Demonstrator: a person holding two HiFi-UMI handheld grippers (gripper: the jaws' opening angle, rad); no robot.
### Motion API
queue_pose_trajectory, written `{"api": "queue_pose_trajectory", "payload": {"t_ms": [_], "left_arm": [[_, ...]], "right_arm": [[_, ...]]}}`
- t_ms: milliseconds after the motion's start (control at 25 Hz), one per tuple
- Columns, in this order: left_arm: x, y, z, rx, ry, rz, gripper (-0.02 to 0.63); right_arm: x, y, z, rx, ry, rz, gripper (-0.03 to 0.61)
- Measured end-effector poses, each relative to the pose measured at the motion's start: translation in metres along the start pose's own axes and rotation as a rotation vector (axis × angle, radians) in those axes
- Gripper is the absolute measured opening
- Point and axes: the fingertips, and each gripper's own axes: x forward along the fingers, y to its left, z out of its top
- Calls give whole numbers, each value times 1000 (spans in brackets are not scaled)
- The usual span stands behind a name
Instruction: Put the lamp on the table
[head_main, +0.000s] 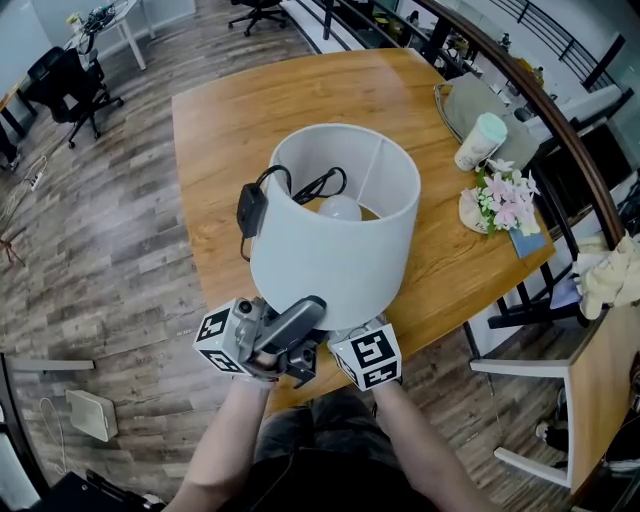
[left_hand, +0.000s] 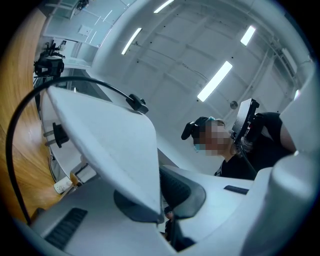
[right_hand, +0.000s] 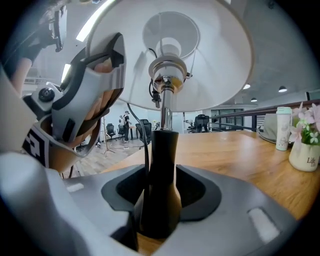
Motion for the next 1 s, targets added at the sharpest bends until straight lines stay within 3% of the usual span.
{"api": "queue_pose_trajectory", "payload": {"t_ms": [240,840,1000], "left_arm": [[-9,-4,3,-10,-40,3,0],[-19,-25,-28,-25,9,-6,9],[-23,-28,-35,-31,22,8,23]], "right_arm": [[-19,5,-9,28,2,-16,181],[-42,24,-14,23,-18,-34,179],[-49,26,-17,19,-14,-44,135]]}}
